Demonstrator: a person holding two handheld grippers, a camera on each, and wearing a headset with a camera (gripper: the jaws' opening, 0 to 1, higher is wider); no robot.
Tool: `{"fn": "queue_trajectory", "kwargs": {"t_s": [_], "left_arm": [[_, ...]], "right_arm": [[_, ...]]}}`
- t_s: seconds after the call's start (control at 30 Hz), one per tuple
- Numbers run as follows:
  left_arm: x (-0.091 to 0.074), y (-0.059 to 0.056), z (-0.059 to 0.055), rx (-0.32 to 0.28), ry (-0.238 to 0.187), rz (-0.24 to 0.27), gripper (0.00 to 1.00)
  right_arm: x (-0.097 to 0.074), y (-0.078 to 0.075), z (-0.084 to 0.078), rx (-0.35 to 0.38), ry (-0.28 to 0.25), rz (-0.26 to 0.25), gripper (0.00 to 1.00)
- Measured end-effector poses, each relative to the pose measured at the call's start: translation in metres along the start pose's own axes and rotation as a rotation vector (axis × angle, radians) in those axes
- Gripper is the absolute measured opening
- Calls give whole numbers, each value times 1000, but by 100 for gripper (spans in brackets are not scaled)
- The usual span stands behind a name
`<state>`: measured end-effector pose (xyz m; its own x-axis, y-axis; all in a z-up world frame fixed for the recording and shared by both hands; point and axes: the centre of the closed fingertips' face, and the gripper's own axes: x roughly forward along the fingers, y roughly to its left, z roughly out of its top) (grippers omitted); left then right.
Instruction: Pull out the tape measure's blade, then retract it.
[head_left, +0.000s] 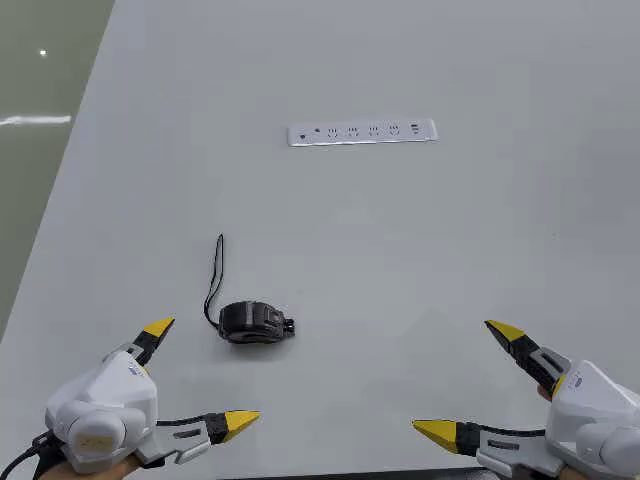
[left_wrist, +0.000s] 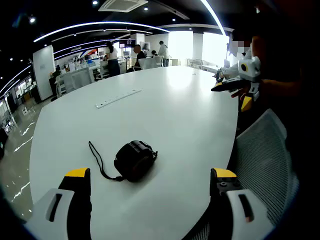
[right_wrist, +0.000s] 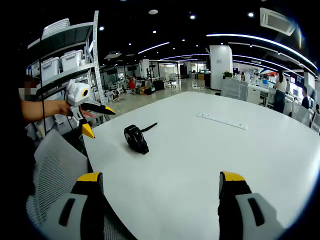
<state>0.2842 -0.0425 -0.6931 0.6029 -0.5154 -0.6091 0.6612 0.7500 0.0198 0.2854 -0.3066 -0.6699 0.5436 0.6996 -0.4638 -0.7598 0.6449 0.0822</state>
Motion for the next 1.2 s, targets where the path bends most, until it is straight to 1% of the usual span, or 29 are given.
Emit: {"fn": "queue_trajectory", "kwargs": {"t_s": [0.13,0.8,1.0,1.1,1.2], "left_arm": [[0,-1,0,0,3,-3,99],[-1,-2,-2,8,12,-9,99],[-1,0,-2,10,13,-9,99],[0,0,-4,13,25,-15,96],[0,1,-4,24,34,-19,95]], "right_arm": [[0,0,-1,-3,9,0,98],[-2,-3,-6,3,15,3,97],[-2,-3,-7,0,20,5,97],[-1,-3,-7,-6,24,13,96],[-1,-3,-7,-16,27,21,95]]}}
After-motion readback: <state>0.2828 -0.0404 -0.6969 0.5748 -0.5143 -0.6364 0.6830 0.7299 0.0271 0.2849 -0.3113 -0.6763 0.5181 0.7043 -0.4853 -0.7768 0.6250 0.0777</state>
